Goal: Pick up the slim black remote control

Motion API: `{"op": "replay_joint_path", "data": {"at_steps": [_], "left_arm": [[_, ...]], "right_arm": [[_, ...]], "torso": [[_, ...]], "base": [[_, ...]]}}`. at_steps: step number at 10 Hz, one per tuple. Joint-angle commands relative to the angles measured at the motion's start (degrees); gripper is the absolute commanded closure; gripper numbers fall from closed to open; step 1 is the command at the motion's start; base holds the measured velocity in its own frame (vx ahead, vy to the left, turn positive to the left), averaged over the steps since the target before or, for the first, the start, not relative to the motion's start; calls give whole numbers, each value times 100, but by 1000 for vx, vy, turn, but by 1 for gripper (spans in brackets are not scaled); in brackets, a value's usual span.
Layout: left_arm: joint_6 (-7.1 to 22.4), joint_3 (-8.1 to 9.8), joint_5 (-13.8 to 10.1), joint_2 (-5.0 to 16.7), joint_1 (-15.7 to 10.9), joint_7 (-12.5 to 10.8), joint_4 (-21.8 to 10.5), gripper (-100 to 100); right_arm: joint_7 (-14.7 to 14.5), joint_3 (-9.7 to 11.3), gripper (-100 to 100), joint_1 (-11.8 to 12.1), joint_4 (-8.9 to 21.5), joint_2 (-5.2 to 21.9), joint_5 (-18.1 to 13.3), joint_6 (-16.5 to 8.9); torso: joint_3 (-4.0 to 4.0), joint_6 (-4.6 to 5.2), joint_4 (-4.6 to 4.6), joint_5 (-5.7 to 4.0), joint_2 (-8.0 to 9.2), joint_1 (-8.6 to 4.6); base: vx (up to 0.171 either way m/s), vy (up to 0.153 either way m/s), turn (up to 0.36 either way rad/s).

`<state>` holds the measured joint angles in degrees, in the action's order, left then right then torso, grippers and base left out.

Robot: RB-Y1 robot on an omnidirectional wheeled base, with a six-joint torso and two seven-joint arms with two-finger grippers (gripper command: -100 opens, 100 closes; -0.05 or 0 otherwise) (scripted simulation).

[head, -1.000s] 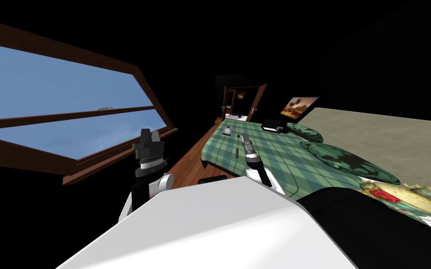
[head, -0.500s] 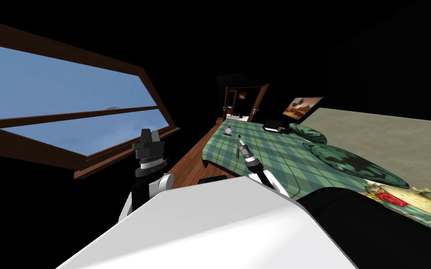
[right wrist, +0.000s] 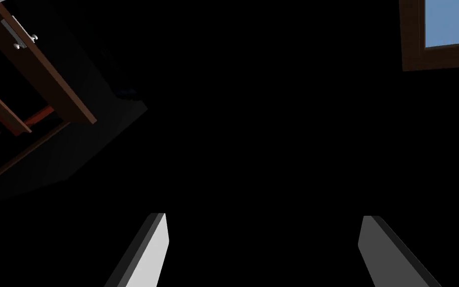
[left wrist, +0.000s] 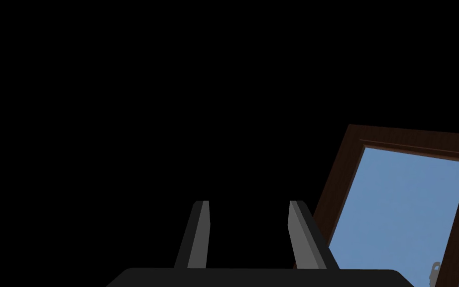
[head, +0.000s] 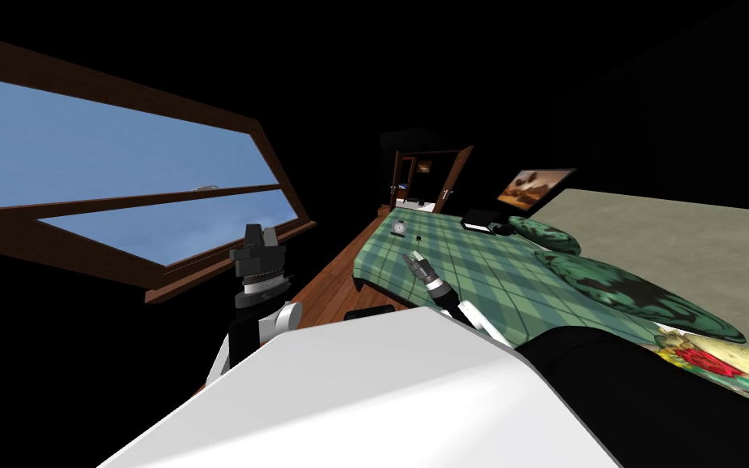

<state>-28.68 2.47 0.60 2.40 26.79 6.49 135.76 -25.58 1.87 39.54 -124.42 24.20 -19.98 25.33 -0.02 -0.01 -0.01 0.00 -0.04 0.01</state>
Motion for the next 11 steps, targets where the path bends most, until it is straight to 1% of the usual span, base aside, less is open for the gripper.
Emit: {"op": "replay_joint_path", "data": {"at_steps": [1, 2, 3, 4, 5, 6, 7, 8, 9, 10, 11], "left_arm": [[0, 0, 0, 0, 0, 0, 0, 0], [0, 0, 0, 0, 0, 0, 0, 0], [0, 0, 0, 0, 0, 0, 0, 0], [0, 0, 0, 0, 0, 0, 0, 0], [0, 0, 0, 0, 0, 0, 0, 0], [0, 0, 0, 0, 0, 0, 0, 0], [0, 0, 0, 0, 0, 0, 0, 0], [0, 0, 0, 0, 0, 0, 0, 0], [0, 0, 0, 0, 0, 0, 0, 0], [0, 0, 0, 0, 1, 0, 0, 0], [0, 0, 0, 0, 0, 0, 0, 0]], "right_arm": [[-116, 25, -100, 89, 13, 105, -182, 21], [-311, 92, -100, 191, 105, 317, -404, 33], [-311, 92, -100, 191, 105, 317, -490, 33], [-502, 160, -100, 290, 208, 532, -703, 44], [-502, 160, -100, 290, 208, 532, -814, 44], [-686, 230, -100, 387, 321, 747, -1023, 55], [-686, 230, -100, 387, 321, 747, -1155, 55], [-864, 302, -100, 479, 445, 961, -1347, 66], [-864, 302, -100, 479, 445, 961, -1509, 66], [-1032, 374, -100, 568, 578, 1173, -1705, 76], [-1032, 374, -100, 568, 578, 1173, -1876, 76]], "torso": [[0, 0, 0, 0, 0, 0], [0, 2, 0, 0, 0, 0], [-1, 0, 0, 0, -1, 0], [-1, 1, 0, 0, -2, -1], [-3, -1, -1, -1, -5, -2], [-2, 2, -1, 0, -4, -2], [-3, 1, -1, 0, -5, -2], [-4, 1, -1, 0, -6, -1], [-5, 0, -2, -1, -9, -3], [-4, 1, -1, 0, -7, -3], [-5, 0, -2, -1, -9, -4]], "base": [[11, 4, 35], [14, 6, 72], [14, 2, 37], [20, 3, 82], [19, 0, 45], [26, 3, 83], [26, 1, 48], [31, 0, 93], [27, -4, 52], [32, -3, 113], [31, -8, 52]]}}
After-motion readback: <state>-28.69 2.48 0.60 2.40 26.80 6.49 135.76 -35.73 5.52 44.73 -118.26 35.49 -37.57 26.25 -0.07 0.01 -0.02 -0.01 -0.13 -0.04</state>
